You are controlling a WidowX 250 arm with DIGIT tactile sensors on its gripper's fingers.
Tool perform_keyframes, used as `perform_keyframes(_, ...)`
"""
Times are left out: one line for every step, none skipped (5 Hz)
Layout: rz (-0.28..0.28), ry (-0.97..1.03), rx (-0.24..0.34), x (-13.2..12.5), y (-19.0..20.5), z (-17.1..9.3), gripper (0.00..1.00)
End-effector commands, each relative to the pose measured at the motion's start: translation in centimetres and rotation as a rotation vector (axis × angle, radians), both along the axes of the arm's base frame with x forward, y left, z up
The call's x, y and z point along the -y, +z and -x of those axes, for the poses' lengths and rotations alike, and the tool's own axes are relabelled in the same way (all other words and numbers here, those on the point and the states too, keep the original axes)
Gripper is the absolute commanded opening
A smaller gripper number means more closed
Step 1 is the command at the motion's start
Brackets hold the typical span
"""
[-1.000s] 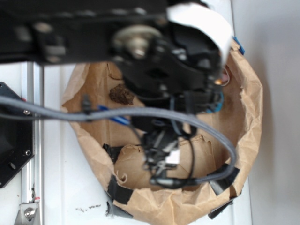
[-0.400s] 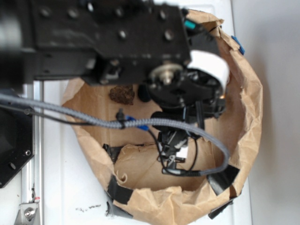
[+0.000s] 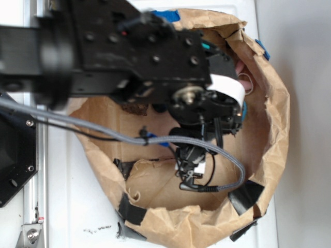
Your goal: Grab the blue ball.
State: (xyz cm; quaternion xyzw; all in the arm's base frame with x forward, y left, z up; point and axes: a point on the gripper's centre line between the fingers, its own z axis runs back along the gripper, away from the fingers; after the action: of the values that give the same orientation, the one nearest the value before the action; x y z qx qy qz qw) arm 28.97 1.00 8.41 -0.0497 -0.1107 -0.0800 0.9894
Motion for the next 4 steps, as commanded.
perform_keyframes(0.001,-0.041,0.059,1.4,0.4,-2.4,1.00)
perform_keyframes(-0.004,-0.037,0.067,1.3,0.5,-2.8,1.00)
perform_keyframes(-0.030,-0.028,0.086,-0.2,0.7,-2.4,1.00)
perform_keyframes(-0.049,-0.014,0.087,-1.9,0.9,-2.1,1.00)
